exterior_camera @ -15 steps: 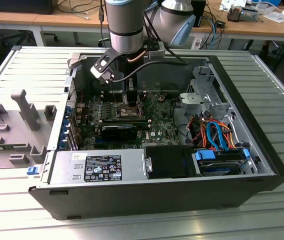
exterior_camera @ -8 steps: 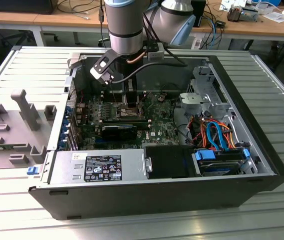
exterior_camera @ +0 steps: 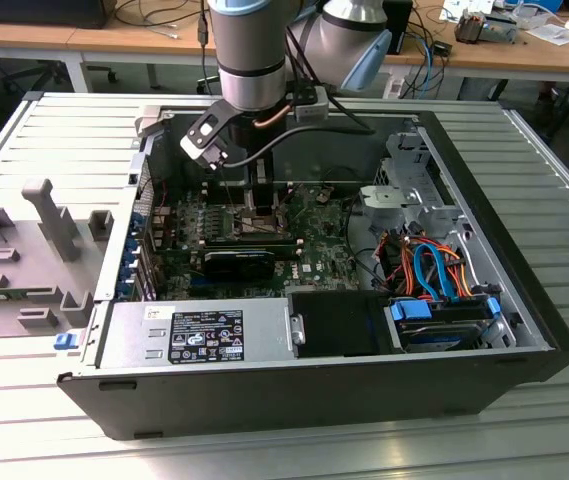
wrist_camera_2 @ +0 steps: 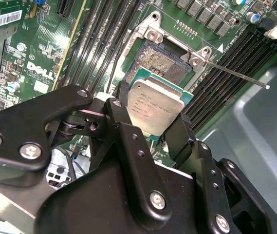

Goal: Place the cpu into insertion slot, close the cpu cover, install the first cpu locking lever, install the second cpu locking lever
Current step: 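Close the cpu cover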

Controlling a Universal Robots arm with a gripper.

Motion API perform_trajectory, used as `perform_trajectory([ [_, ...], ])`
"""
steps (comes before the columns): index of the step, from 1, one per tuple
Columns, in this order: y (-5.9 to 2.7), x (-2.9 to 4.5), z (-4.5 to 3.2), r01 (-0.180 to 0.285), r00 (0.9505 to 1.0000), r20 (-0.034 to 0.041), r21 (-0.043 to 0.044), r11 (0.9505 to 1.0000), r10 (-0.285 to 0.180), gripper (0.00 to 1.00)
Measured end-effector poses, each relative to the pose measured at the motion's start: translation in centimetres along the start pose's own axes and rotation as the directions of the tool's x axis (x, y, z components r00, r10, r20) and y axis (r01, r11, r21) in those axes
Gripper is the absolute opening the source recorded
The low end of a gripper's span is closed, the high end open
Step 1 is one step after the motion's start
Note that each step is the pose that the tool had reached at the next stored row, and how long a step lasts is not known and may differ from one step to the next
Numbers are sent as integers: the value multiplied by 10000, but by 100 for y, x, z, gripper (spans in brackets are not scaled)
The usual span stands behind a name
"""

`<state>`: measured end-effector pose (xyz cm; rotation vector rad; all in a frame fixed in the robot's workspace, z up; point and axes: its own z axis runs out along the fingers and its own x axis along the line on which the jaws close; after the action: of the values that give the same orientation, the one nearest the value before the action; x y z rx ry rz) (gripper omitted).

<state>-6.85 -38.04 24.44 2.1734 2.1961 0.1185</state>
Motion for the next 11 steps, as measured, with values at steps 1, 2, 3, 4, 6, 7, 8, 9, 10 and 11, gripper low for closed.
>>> perform_trajectory([
  [1,-1,0,2,-1,10000,0,0,10000,1,55],
  [2,-2,0,4,0,10000,-1,-1,10000,0,55],
  [3,-2,0,9,0,10000,-1,-1,10000,0,55],
  [4,-5,0,17,-1,10000,0,0,10000,1,55],
  [6,-9,-1,33,0,10000,0,0,10000,0,55],
  [7,-10,-1,39,1,10000,0,0,10000,-1,55],
  [8,-11,-1,51,1,10000,0,-1,10000,-1,55],
  [9,-13,-1,60,0,10000,0,0,10000,0,55],
  [10,-13,-1,66,0,10000,0,0,10000,0,55],
  [11,-14,-1,74,0,10000,1,0,10000,0,55],
])
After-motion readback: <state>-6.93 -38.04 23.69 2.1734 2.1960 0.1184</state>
